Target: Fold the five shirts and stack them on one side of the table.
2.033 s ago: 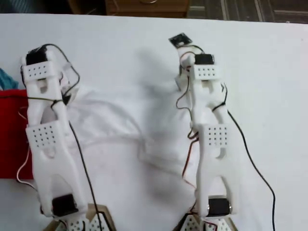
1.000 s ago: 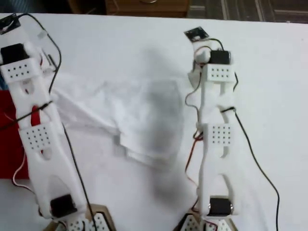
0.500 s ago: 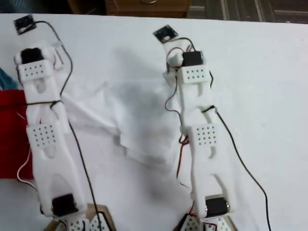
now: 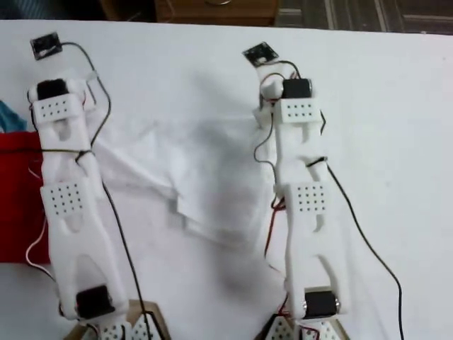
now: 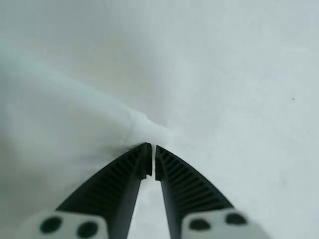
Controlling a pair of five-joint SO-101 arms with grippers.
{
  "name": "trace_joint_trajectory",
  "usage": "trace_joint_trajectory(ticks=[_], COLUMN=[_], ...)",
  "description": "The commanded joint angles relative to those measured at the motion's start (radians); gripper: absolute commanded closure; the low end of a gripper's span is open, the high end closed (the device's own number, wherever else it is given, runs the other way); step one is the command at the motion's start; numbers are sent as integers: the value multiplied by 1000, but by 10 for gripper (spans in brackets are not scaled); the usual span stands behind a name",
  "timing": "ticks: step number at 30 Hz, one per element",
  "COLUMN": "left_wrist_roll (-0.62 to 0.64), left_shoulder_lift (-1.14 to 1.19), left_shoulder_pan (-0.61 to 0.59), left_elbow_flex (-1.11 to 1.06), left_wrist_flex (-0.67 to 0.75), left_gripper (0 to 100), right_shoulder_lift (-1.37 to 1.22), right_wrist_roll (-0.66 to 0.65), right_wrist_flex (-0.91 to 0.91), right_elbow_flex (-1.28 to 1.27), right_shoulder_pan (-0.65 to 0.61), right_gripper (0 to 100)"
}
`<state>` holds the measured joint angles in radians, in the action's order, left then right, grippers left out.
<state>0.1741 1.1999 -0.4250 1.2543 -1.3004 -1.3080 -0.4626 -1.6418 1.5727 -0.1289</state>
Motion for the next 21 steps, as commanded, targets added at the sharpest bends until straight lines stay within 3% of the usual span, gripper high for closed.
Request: trace_joint_trajectory(ticks=[1, 12, 19, 21], left_wrist_roll=[-21, -21, -23, -25], left_shoulder_lift=[14, -3, -3, -43], left_shoulder_pan=[-21, -127, -107, -83], left_elbow_flex=[18, 45, 424, 409], left_wrist_flex=[23, 110, -160, -255], left_gripper=[976, 972, 862, 861], right_shoulder_lift=[8, 13, 107, 145], right_wrist_roll=[3, 3, 3, 3], right_wrist_flex=[7, 1, -47, -99], right_elbow_flex=[37, -25, 14, 46], right_shoulder_pan=[21, 70, 84, 82], right_gripper=[981, 981, 981, 981])
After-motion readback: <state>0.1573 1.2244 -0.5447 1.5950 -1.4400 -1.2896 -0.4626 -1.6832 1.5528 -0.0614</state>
